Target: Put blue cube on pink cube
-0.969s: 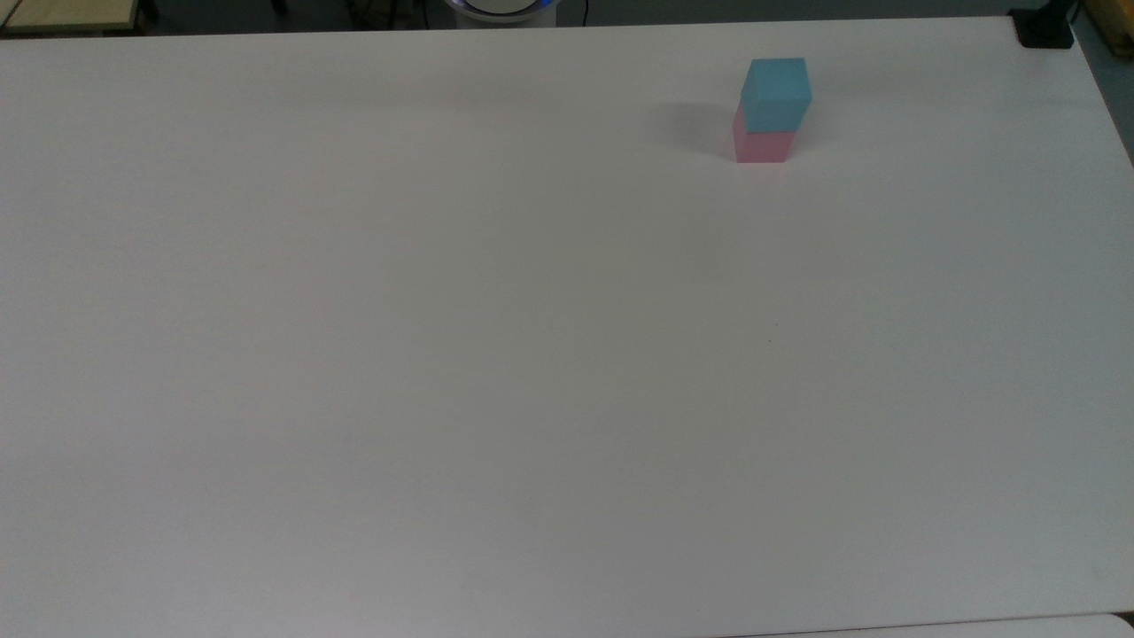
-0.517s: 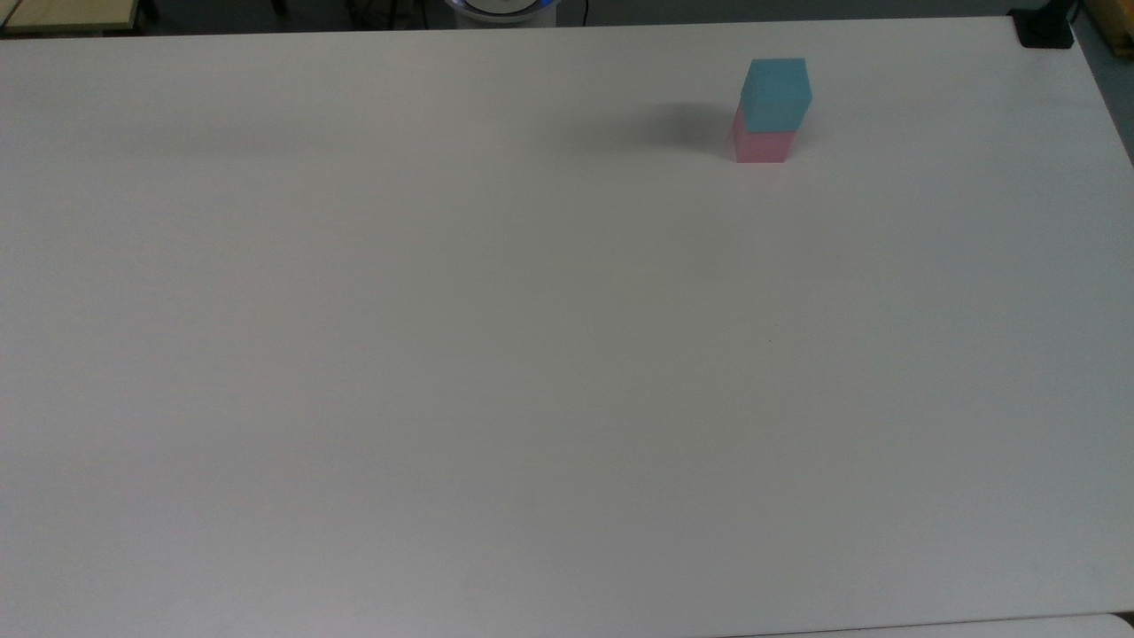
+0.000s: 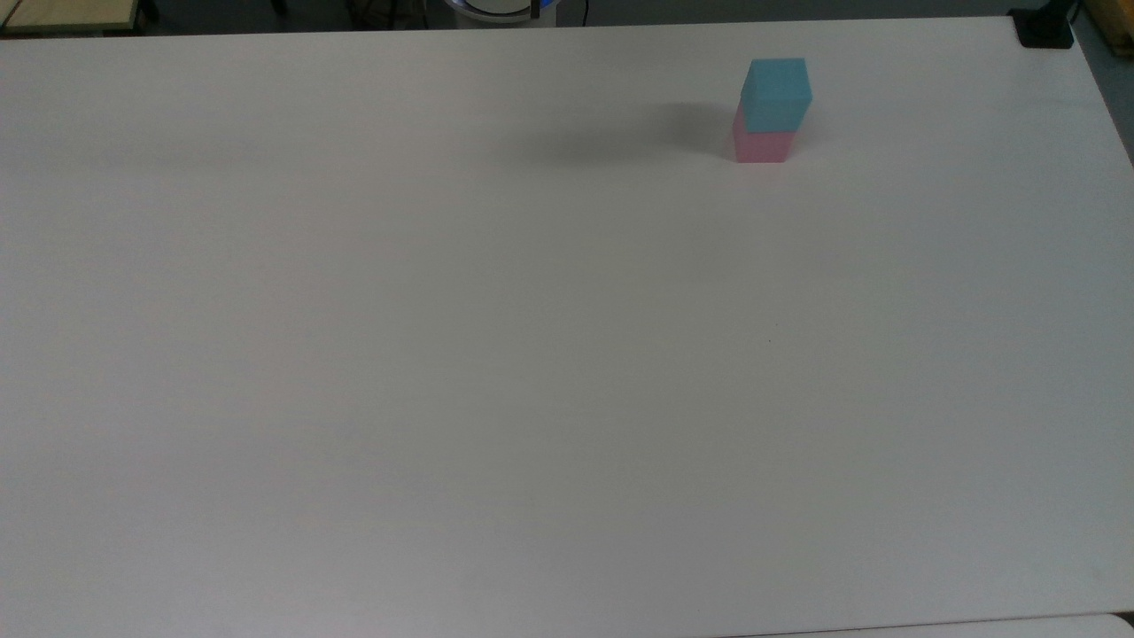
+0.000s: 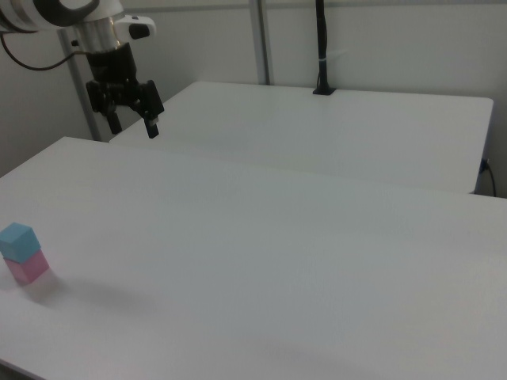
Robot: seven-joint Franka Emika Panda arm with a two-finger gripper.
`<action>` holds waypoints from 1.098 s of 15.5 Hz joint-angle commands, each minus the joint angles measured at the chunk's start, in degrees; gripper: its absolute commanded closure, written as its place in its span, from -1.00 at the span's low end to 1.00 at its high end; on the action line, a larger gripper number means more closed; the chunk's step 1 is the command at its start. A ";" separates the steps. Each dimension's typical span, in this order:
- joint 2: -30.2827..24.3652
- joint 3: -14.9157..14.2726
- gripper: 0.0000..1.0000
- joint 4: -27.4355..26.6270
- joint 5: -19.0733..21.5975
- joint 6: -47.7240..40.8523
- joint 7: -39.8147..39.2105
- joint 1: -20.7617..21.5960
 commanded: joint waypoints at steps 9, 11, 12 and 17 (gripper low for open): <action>0.08 2.93 -1.00 -0.27 -0.31 1.67 -0.60 -6.22; 0.08 3.10 -1.00 -0.18 -0.14 1.58 -0.60 -7.01; 0.08 3.37 -1.00 -0.09 0.04 1.67 -0.60 -7.80; 0.08 13.45 -1.00 0.26 1.09 1.67 -0.60 -18.15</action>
